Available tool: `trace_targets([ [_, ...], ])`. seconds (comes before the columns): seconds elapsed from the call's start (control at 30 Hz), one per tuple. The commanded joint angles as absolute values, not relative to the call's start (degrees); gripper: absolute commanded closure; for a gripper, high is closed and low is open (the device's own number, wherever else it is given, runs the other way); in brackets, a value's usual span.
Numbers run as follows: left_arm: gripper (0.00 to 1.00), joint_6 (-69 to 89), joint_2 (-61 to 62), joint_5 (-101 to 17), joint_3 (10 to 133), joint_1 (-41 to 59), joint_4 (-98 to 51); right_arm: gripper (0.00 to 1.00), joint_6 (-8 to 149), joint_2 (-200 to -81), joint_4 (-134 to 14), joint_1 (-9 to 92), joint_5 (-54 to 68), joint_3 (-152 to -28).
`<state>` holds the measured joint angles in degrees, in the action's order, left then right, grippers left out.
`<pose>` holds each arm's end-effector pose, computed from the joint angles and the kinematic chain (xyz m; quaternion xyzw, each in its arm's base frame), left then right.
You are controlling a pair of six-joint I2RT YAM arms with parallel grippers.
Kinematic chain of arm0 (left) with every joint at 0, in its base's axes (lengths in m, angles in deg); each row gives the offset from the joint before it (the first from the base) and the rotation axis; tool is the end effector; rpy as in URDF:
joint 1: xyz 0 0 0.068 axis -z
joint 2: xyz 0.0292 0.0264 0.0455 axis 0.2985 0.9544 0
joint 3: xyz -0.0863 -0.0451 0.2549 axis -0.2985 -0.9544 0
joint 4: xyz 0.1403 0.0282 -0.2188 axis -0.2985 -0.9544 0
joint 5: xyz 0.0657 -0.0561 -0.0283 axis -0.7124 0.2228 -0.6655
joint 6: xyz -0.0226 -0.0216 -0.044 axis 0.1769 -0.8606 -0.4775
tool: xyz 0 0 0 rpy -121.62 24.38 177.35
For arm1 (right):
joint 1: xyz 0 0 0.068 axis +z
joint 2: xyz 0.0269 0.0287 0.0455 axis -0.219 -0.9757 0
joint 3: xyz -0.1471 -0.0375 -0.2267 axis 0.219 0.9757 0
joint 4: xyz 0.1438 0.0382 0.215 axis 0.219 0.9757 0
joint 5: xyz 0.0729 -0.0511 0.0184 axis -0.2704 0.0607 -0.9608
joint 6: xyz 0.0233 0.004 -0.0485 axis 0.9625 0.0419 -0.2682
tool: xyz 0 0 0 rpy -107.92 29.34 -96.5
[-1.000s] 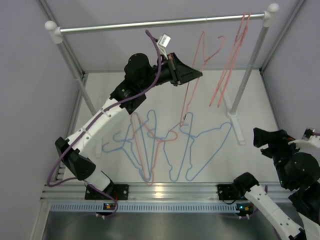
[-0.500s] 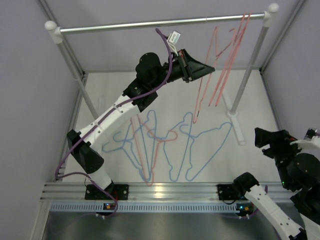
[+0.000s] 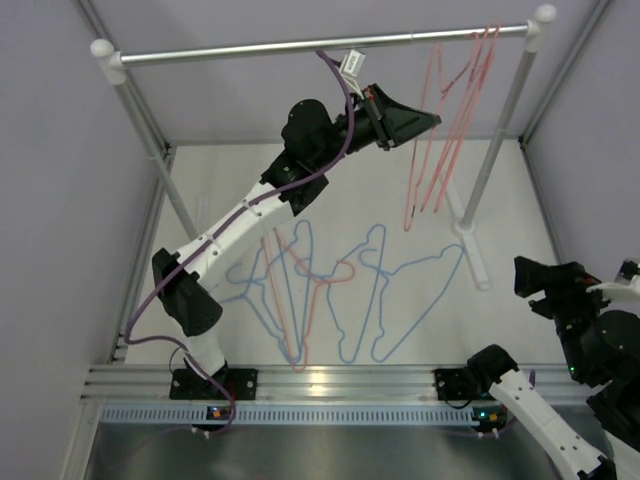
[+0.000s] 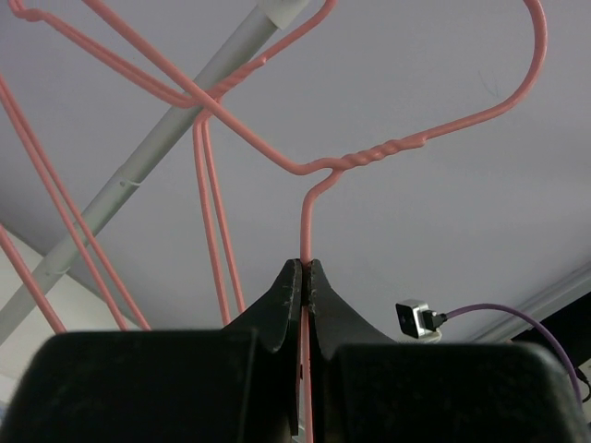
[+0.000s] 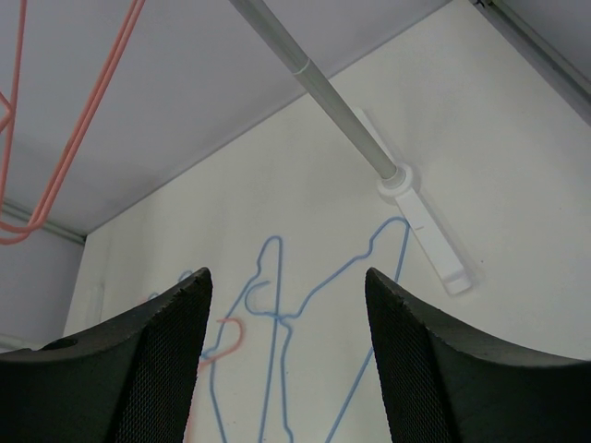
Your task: Organize the hangers
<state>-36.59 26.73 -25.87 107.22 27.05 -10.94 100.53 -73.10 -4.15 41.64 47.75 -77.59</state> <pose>0.2817 -0.2966 0.4983 0.1087 0.5683 -0.7028 0.4139 -0.0069 -0.0261 0.3882 0.2378 0.7054 0.1641 0.6472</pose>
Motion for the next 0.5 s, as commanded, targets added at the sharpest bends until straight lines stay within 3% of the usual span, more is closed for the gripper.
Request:
trace_targets([
  [0.0, 1.0, -38.28, 28.3, -26.67, 111.38, 27.45, -4.74, 0.35, 98.92, -73.4, -2.96, 41.13, 48.33, -79.67],
  [0.47, 1.0, -40.75, 34.46, -28.34, 117.54, 27.45, -4.04, 0.35, 98.03, -73.4, -0.76, 42.09, 50.61, -83.28],
])
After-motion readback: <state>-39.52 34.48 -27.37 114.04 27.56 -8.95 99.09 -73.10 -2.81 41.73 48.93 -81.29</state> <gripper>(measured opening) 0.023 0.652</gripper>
